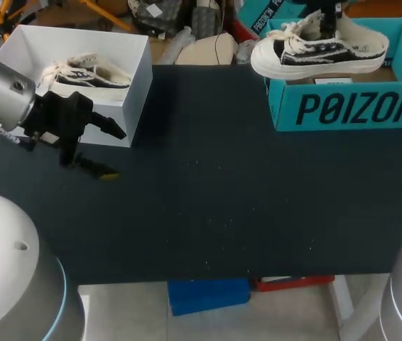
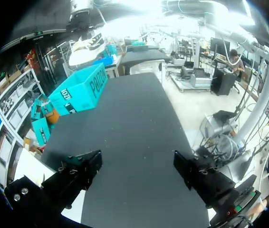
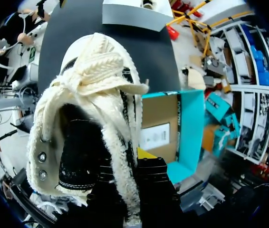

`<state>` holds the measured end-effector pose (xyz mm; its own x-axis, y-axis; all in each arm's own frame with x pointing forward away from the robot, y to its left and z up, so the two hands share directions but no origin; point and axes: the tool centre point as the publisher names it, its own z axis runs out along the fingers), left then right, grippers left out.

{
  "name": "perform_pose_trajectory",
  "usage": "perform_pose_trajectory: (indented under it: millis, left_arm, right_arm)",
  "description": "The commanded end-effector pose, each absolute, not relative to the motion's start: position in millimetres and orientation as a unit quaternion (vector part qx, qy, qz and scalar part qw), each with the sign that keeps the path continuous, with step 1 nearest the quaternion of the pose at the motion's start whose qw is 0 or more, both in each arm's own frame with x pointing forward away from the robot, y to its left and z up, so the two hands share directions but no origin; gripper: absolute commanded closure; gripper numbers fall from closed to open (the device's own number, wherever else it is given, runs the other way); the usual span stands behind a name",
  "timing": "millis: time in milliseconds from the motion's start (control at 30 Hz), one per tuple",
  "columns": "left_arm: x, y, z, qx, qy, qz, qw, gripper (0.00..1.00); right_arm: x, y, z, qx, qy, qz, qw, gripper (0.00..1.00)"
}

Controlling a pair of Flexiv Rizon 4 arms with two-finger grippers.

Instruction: Take the shoe out of the shoebox, open the shoe tongue, remove and reinsert the insole, then place the shoe into the shoebox

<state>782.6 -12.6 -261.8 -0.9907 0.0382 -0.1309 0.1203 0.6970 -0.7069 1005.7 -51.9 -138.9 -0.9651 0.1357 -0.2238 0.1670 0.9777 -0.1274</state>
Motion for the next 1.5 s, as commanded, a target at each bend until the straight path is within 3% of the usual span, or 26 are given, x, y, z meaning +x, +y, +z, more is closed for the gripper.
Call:
perform_pose_trajectory:
  millis: [33, 667, 1500]
  left_arm:
    - [781.7, -12.2, -261.9, 0.043, 0.920, -0.386, 0.054, 0.00]
    - [781.7, -12.2, -261.9, 0.043, 0.920, -0.386, 0.054, 0.00]
    - [781.7, -12.2, -261.9, 0.043, 0.920, -0.386, 0.054, 0.00]
  right_arm:
    - [1047.3, -71.7, -147.5, 0.076, 0.992, -0.071, 0.076, 1.00]
    - [1149.1, -172.0, -194.4, 0.108, 0.989, -0.088, 0.045, 1.00]
    - [1142.5, -193.0, -309.8, 0.129, 0.991, -0.044, -0.007, 1.00]
